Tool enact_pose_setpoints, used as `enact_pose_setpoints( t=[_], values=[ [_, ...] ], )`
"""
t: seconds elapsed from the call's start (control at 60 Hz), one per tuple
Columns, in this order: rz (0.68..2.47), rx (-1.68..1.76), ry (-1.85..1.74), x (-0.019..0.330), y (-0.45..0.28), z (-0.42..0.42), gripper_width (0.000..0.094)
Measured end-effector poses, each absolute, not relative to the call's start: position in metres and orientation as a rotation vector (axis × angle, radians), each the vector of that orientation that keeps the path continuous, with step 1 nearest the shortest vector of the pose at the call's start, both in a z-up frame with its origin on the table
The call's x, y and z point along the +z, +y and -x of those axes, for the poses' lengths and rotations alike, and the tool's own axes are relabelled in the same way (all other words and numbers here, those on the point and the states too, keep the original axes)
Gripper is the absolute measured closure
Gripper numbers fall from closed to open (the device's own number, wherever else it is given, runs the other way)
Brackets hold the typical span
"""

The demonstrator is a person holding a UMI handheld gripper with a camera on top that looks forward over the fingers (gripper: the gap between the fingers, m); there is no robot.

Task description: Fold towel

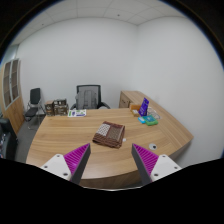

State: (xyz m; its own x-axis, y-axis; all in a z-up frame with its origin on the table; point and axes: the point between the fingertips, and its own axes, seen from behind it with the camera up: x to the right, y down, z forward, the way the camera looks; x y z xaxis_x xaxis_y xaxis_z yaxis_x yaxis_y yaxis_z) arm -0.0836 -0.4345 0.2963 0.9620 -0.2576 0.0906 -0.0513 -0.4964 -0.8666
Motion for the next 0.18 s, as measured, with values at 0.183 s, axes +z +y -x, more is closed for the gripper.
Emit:
enact_pose_setpoints(
  t=[0.183],
  values=[
    [2.066, -0.279, 0.195, 0.3066, -0.4428, 0.0879, 0.0077]
  ],
)
